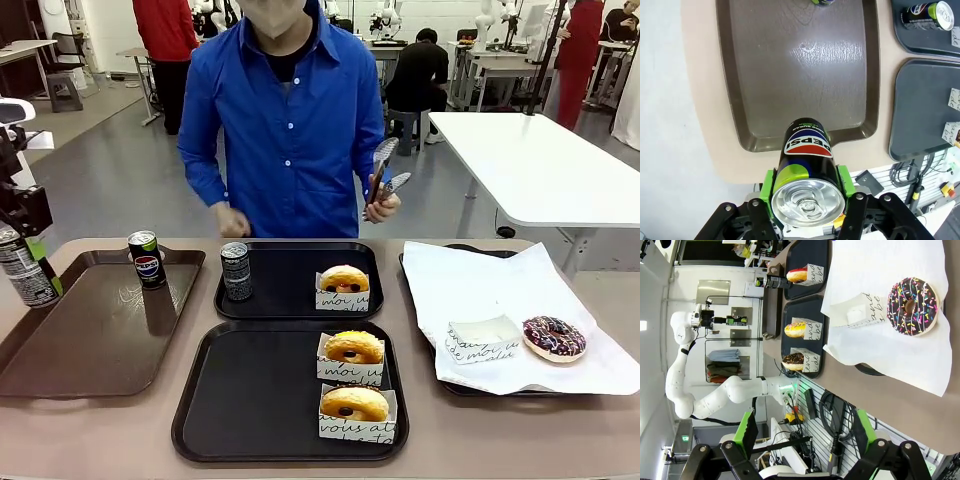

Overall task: Set up donuts and drinks on trays.
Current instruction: Pick up one Pepsi coke from the Handle tray and place it on the Flat Tray without a Pepsi coke.

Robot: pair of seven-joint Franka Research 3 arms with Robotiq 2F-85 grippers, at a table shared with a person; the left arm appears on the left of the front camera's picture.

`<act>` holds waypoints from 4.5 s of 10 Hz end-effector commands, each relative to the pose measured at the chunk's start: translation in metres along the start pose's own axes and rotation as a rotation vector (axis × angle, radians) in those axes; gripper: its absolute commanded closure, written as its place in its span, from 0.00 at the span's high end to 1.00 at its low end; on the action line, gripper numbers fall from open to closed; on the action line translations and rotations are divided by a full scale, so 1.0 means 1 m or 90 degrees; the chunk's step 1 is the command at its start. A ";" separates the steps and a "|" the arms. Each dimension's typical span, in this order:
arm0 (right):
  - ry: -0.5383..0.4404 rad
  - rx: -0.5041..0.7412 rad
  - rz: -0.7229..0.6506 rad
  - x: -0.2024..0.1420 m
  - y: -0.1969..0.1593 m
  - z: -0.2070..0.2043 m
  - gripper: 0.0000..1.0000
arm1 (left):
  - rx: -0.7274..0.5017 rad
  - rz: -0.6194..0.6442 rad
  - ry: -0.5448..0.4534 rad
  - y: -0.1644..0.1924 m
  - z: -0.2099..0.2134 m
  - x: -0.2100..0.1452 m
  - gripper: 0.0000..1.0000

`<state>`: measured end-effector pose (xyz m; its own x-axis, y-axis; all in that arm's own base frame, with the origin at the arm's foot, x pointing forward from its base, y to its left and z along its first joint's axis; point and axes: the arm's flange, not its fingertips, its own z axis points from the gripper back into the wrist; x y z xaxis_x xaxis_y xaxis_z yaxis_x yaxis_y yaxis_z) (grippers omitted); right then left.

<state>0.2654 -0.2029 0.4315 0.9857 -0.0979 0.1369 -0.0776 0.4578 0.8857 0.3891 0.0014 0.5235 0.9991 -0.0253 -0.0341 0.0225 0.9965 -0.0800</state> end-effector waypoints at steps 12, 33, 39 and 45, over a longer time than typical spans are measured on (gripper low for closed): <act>-0.004 0.010 0.009 0.001 -0.001 0.001 1.00 | 0.179 -0.445 -0.135 -0.295 0.022 0.002 0.58; -0.004 0.010 0.009 0.001 -0.001 0.001 1.00 | 0.075 -0.454 -0.019 -0.345 -0.122 -0.008 0.58; -0.004 0.010 0.009 0.001 -0.001 0.001 1.00 | 0.060 -0.447 0.031 -0.349 -0.144 -0.001 0.58; -0.004 0.010 0.009 0.001 -0.001 0.001 1.00 | 0.056 -0.451 0.034 -0.349 -0.146 -0.001 1.00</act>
<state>0.2652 -0.2029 0.4317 0.9857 -0.0980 0.1367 -0.0773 0.4580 0.8856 0.3768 -0.3552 0.4039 0.7295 -0.6826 -0.0440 0.6827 0.7306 -0.0144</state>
